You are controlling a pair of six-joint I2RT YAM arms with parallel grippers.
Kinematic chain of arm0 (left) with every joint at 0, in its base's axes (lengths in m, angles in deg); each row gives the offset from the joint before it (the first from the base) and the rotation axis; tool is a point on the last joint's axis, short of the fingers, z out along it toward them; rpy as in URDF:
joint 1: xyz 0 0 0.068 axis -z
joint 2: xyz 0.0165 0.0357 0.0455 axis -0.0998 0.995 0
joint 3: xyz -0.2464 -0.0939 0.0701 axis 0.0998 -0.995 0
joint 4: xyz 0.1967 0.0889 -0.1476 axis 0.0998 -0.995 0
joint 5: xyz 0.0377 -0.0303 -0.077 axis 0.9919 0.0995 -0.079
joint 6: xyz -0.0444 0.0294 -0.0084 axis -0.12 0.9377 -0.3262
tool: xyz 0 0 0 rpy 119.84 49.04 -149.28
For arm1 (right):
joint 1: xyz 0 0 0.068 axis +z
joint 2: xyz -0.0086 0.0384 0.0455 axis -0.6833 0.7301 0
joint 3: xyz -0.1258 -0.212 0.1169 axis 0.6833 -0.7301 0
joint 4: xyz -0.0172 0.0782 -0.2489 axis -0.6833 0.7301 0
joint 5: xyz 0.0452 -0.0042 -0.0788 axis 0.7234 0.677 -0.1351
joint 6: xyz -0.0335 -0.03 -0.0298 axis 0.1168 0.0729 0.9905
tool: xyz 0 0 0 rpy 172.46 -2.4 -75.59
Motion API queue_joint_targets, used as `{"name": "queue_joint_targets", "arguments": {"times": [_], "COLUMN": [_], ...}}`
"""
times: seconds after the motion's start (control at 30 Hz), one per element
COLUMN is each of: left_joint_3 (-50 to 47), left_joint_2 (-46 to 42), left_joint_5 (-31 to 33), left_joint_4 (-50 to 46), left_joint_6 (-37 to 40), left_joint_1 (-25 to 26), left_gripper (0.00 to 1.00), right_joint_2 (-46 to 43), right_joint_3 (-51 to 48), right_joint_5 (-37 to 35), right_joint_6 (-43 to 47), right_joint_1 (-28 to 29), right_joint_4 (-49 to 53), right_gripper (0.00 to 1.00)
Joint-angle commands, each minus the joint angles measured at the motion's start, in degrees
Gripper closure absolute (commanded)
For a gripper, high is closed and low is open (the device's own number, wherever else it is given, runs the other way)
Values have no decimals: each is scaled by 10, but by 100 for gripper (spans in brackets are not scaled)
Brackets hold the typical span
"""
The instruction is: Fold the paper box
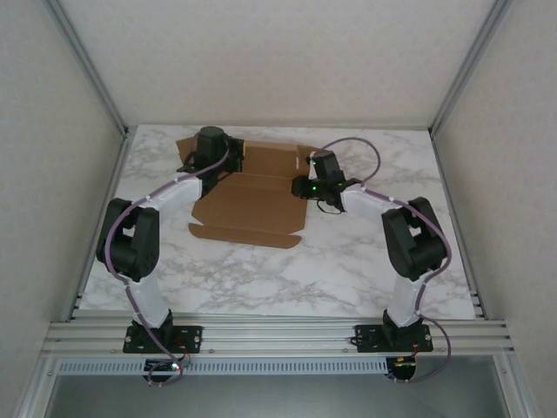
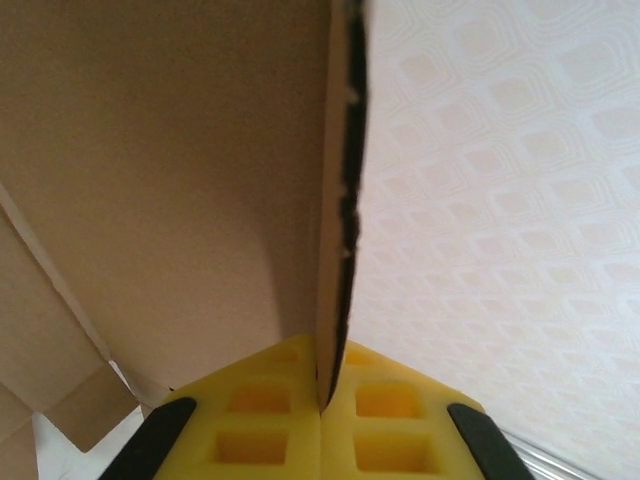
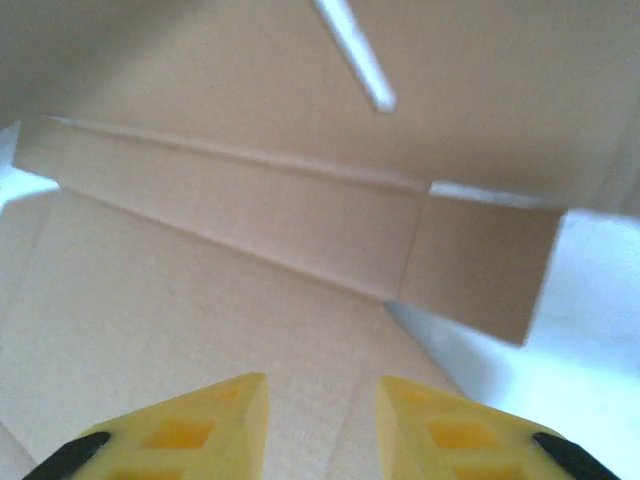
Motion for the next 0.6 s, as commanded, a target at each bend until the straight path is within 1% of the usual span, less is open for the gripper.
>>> {"name": "queue_joint_targets", "arguments": {"times": [0.0,0.07,0.13,0.17,0.2,0.27,0.43,0.57], "left_joint_3": [33,37,36,36,35,31,28,29], "left_joint_2": [-7,-8,-8,-8,-7,-7,-7,-8], "left_joint_5": [10,14,16,15,14,13,12,12], "left_joint_4": [-51,-60,-60,-59,-59,-56,-51,-61], "left_joint_6": [-6,-4,-5,-4,-4,-5,-5,-2], "left_joint_1": [2,2,2,2,2,2,2,1], "left_gripper": [100,100,100,100,100,100,100,100], "right_joint_2": [-20,-21,-16,-10,-1,18,75,121], "right_joint_3": [-26,-22,-10,-1,11,25,72,109], "right_joint_5": [-28,-27,2,27,37,44,10,-49], "right_joint_6": [27,21,4,-7,-20,-52,-93,-103], "right_joint_1": [-6,-4,-3,0,5,19,70,95], "right_joint_4": [-53,-43,-33,-26,-18,-10,41,108], "right_gripper": [70,77,84,89,94,100,100,100]}}
